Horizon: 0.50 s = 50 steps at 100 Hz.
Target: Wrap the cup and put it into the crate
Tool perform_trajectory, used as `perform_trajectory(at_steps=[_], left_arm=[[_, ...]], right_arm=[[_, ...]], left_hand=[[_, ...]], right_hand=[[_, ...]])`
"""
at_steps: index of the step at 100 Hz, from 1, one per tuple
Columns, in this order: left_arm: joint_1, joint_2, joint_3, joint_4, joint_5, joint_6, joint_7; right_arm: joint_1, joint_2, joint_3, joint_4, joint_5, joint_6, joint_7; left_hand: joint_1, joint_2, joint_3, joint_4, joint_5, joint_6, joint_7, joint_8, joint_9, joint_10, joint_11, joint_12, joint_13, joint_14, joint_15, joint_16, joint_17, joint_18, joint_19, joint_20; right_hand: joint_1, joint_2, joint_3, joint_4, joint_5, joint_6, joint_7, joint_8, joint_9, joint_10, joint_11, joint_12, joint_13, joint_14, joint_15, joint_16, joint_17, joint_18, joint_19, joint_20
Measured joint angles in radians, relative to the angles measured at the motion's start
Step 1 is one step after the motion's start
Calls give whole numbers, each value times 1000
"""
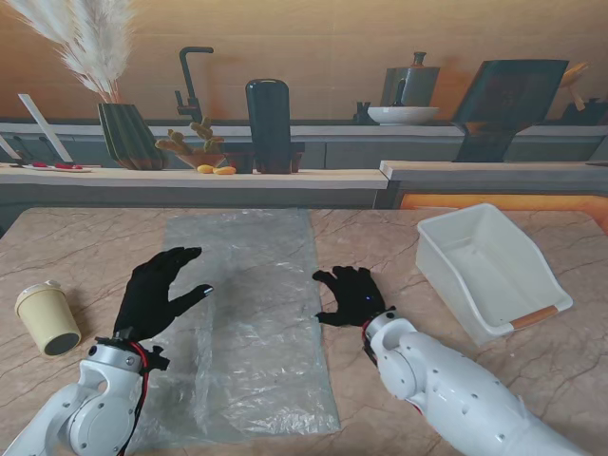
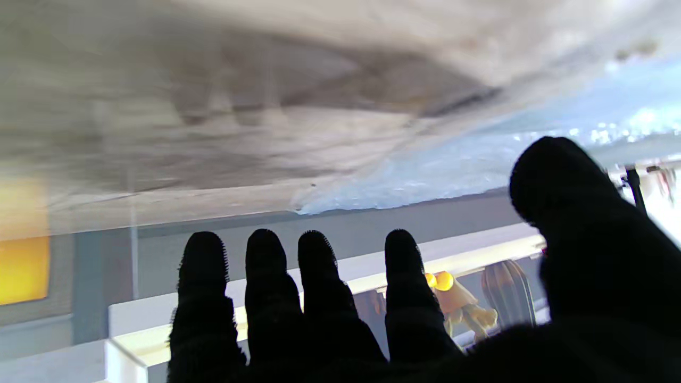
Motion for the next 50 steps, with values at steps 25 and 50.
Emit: perform_trajectory(at_steps=[25,50], left_arm=[[7,0,-7,-3,-1,-1,-4],[18,0,-21,-10,3,-4,-7]], right_arm=[[167,-83,-204,120,23,17,31],[188,-36,-216,1,-37,100,287]], left_hand=[[0,0,0,0,0,0,0,0,0,0,0,0,0,0,0,0,0,0,0,0],[0,0,0,0,10,-1,0,0,0,0,0,0,0,0,0,0,0,0,0,0]], right_hand=[[0,21,-1,0,0,0,1,0,0,0,12,0,0,-1,9,0,0,-7,0,0],[-23,71,-10,12,0,0,6,-3,0,0,13,-1,-1,-2,9,0,0,-10,0,0]])
